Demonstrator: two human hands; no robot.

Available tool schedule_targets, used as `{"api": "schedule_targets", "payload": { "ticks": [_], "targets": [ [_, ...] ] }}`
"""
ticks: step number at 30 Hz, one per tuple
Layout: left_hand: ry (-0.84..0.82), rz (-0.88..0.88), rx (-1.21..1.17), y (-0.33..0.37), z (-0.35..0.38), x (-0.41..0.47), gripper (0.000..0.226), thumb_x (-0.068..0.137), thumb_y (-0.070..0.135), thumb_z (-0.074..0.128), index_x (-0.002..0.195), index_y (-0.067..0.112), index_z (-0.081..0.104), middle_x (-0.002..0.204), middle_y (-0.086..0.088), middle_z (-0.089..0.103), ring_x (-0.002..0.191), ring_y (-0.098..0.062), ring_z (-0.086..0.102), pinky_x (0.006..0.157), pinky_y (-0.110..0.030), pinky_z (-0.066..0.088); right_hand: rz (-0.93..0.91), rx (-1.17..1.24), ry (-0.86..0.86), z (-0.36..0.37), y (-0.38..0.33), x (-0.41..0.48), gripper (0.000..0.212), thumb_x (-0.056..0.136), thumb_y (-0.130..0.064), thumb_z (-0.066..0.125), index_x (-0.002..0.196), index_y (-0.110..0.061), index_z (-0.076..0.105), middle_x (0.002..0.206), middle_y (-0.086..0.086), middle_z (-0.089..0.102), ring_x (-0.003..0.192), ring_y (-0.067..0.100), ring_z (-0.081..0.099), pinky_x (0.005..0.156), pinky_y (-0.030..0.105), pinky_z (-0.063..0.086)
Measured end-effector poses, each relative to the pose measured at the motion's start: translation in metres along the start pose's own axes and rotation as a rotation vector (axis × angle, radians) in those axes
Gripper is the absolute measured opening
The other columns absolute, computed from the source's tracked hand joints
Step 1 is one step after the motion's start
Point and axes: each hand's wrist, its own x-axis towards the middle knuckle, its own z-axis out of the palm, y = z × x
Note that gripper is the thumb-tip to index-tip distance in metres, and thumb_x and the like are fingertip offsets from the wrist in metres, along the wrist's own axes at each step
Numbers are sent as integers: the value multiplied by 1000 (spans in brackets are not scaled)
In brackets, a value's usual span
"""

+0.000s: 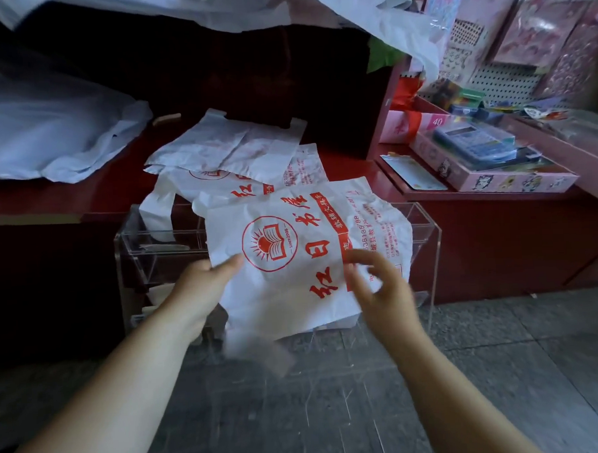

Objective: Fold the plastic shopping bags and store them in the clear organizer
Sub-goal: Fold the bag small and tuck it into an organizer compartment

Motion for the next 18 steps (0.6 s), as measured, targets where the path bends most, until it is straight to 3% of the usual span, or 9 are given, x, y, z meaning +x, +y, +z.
{"api": "schedule_targets", "payload": {
  "ticks": [2, 3, 6, 8, 11, 14, 17, 18],
  "targets": [
    [-65, -30, -11, -1, -6, -1, 15, 89, 15, 55, 79, 14, 65, 69, 6, 69, 79, -18, 61, 77, -30, 46, 107, -54, 239, -17, 11, 12, 11, 85, -19, 61, 96, -18, 59, 99, 1, 58, 92, 20, 55, 78, 26, 42],
    [-87, -51, 0, -2, -9, -3, 16, 89, 14, 55, 79, 13, 66, 67, 6, 70, 79, -19, 62, 80, -32, 46, 169, -84, 285, -24, 15, 17, 14, 87, -17, 59, 100, -15, 59, 104, 4, 58, 94, 20, 55, 75, 26, 40],
    [-157, -124, 96, -7, -22, -7, 19, 84, 17, 63, 69, 11, 73, 75, -3, 73, 79, -21, 65, 88, -37, 45, 356, -32, 224, -31, 28, 24, 33, 89, -23, 56, 117, -6, 55, 113, 6, 59, 96, 15, 54, 69, 23, 37],
    [-223, -157, 160, -7, -27, -14, 12, 66, 28, 74, 70, 17, 76, 90, -9, 73, 93, -26, 61, 100, -47, 38, 382, 50, 175, -31, 29, 25, 35, 88, -24, 56, 120, -7, 53, 111, 5, 60, 96, 16, 56, 68, 24, 41],
    [-261, -159, 163, -6, -33, -18, 42, 38, 44, 73, 74, 24, 76, 93, -6, 73, 102, -27, 61, 105, -51, 34, 361, 118, 134, -31, 25, 28, 25, 87, -23, 58, 109, -12, 55, 100, 0, 61, 88, 14, 58, 73, 30, 49],
    [-324, -136, 148, -7, -39, -15, 45, 32, 42, 80, 74, 25, 77, 92, -6, 73, 91, -19, 68, 96, -41, 42, 442, 152, 101, -33, 21, 28, 14, 86, -23, 60, 92, -10, 59, 87, 4, 63, 77, 17, 61, 68, 33, 52],
    [-271, -110, 96, -4, -37, -13, 3, 66, 19, 75, 67, 16, 76, 82, -9, 73, 71, -14, 70, 76, -27, 53, 481, 156, 19, -38, 20, 26, 12, 85, -14, 60, 74, -11, 62, 70, 1, 64, 56, 9, 62, 47, 18, 50],
    [-218, -74, 66, -5, -37, -12, 12, 76, 12, 70, 65, 11, 75, 75, -8, 73, 64, -12, 69, 65, -22, 54, 491, 138, -43, -42, 19, 25, 14, 85, -13, 61, 72, -12, 62, 67, 0, 65, 51, 6, 62, 43, 16, 48]
  ]
}}
